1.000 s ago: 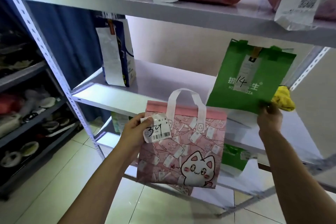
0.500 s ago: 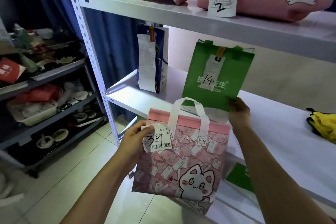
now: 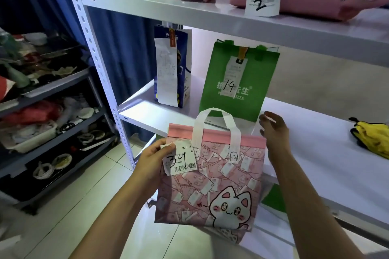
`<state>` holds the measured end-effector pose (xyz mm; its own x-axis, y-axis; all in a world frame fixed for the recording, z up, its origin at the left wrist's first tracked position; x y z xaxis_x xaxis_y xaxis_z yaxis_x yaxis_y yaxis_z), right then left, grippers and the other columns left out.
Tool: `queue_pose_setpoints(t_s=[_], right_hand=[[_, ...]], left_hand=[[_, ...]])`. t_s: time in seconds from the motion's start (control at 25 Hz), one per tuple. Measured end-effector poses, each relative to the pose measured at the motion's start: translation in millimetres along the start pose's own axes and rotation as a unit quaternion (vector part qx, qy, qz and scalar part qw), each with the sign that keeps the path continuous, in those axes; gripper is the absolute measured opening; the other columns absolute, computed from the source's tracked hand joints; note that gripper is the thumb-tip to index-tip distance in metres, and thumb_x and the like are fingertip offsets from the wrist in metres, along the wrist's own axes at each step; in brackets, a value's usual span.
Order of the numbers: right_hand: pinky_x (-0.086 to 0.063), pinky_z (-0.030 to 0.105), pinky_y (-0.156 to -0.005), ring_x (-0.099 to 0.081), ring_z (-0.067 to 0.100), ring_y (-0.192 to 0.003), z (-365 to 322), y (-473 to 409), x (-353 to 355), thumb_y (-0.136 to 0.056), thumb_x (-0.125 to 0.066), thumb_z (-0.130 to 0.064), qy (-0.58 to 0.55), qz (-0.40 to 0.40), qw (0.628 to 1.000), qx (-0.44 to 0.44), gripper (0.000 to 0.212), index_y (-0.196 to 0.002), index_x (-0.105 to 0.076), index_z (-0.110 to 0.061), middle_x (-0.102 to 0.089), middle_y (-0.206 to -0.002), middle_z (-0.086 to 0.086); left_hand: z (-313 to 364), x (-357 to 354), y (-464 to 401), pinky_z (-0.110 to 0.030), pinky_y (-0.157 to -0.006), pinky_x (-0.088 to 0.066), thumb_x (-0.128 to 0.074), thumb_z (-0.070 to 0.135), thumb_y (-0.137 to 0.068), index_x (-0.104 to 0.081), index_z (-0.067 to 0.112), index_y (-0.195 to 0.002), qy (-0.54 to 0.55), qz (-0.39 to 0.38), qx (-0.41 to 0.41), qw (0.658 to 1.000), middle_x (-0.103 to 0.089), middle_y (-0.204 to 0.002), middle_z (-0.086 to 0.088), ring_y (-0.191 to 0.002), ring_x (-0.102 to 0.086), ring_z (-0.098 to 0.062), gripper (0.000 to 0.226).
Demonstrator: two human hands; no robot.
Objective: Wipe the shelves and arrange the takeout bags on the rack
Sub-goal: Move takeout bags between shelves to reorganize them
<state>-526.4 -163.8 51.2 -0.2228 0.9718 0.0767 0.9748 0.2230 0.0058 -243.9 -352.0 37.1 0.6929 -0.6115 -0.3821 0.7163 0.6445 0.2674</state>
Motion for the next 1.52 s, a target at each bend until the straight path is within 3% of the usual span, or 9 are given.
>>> queue_pose_setpoints(t_s=[0.16,0.24,0.4,0.6,0.84,1.0,1.16,1.32,1.52], right_hand=[[-0.051,0.024,-0.071,-0.073,0.009,-0.082,8.9,67.6,47.6,-0.104,-0.045,-0.044,0.005,-0.020,1.000,-0.016,0.040,-0.112,-0.068,-0.012,-0.077,-0.097,0.003],[-0.049,0.022,-0.070,-0.073,0.007,-0.085,9.2,99.4,75.4,-0.104,-0.038,-0.050,0.004,0.006,1.000,-0.012,0.047,-0.109,-0.070,-0.016,-0.077,-0.095,-0.002],[-0.057,0.033,-0.078,-0.070,0.011,-0.101,-3.3,139.4,117.7,-0.100,-0.047,-0.053,0.026,0.084,0.995,0.057,0.033,-0.116,-0.067,-0.033,-0.074,-0.109,-0.010],[-0.063,0.040,-0.068,-0.075,0.018,-0.082,-15.3,161.2,164.5,-0.095,-0.060,-0.044,0.036,0.087,0.990,0.101,0.018,-0.094,-0.073,-0.033,-0.078,-0.092,-0.002],[-0.060,0.046,-0.068,-0.073,0.025,-0.077,-20.6,131.4,222.3,-0.098,-0.062,-0.039,-0.006,0.196,0.976,0.094,0.019,-0.088,-0.073,-0.027,-0.077,-0.086,0.002],[-0.059,0.039,-0.061,-0.070,0.013,-0.067,-13.3,105.9,247.8,-0.097,-0.060,-0.042,-0.005,0.224,0.970,0.095,0.022,-0.085,-0.069,-0.026,-0.075,-0.082,-0.001],[-0.058,0.044,-0.064,-0.069,0.016,-0.070,19.3,87.0,262.5,-0.100,-0.057,-0.043,0.002,0.212,0.975,0.070,0.026,-0.086,-0.064,-0.022,-0.074,-0.082,-0.001],[-0.059,0.039,-0.063,-0.070,0.020,-0.080,42.4,75.7,270.4,-0.094,-0.049,-0.037,-0.003,0.212,0.976,0.055,0.014,-0.092,-0.063,-0.033,-0.074,-0.089,-0.004],[-0.061,0.041,-0.076,-0.068,0.014,-0.089,45.7,42.9,293.2,-0.098,-0.061,-0.031,0.064,0.293,0.953,0.046,0.002,-0.098,-0.063,-0.030,-0.071,-0.098,-0.002]], left_hand=[[0.1,-24.9,-6.4,-0.037,-0.059,-0.063,-0.055,0.005,-0.098,-0.067,0.002,-0.093,0.006,-0.022,0.012,1.000,-0.076,-0.088,-0.019,-0.075,-0.075,-0.029,0.013],[2.0,-47.6,-9.0,-0.038,-0.062,-0.061,-0.055,0.005,-0.098,-0.067,0.002,-0.094,-0.006,-0.044,0.017,0.999,-0.075,-0.090,-0.019,-0.076,-0.075,-0.030,0.013],[5.6,-87.6,-10.8,-0.035,-0.059,-0.061,-0.055,0.012,-0.099,-0.066,0.008,-0.096,-0.007,-0.092,0.045,0.995,-0.077,-0.091,-0.019,-0.077,-0.076,-0.031,0.012],[8.7,-163.7,-11.2,-0.028,-0.048,-0.057,-0.059,0.006,-0.096,-0.061,0.006,-0.097,0.020,-0.139,0.024,0.990,-0.074,-0.088,-0.016,-0.070,-0.076,-0.024,0.002],[-2.0,-244.3,-13.2,-0.039,-0.067,-0.063,-0.059,0.016,-0.098,-0.062,0.008,-0.122,-0.031,-0.197,0.015,0.980,-0.075,-0.107,-0.014,-0.087,-0.075,-0.023,0.025],[-32.4,-253.8,-12.5,-0.033,-0.084,-0.058,-0.060,0.019,-0.099,-0.060,0.018,-0.128,-0.209,-0.211,-0.056,0.953,-0.069,-0.119,0.001,-0.106,-0.066,-0.020,0.029],[-86.0,-238.0,1.8,-0.014,-0.053,-0.054,-0.065,0.015,-0.096,-0.063,0.028,-0.106,-0.305,-0.169,-0.075,0.934,-0.068,-0.107,0.007,-0.088,-0.067,-0.012,0.016],[-99.0,-249.9,-2.5,-0.040,-0.078,-0.061,-0.067,0.017,-0.094,-0.068,0.031,-0.102,-0.341,-0.117,-0.130,0.924,-0.072,-0.099,0.013,-0.093,-0.070,-0.017,0.017],[-108.1,-277.3,-17.8,-0.020,-0.072,-0.058,-0.072,0.018,-0.091,-0.066,0.027,-0.098,-0.327,-0.073,-0.143,0.931,-0.071,-0.096,0.012,-0.092,-0.068,-0.008,0.013]])
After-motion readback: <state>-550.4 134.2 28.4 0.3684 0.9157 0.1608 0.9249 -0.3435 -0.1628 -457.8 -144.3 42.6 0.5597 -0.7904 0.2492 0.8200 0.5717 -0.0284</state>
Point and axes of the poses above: each hand's wrist, its own y-axis away from the middle knuckle, its own x-axis out of the back of the hand, z = x × y, the point moved 5 cm from there along -y, towards the middle knuckle
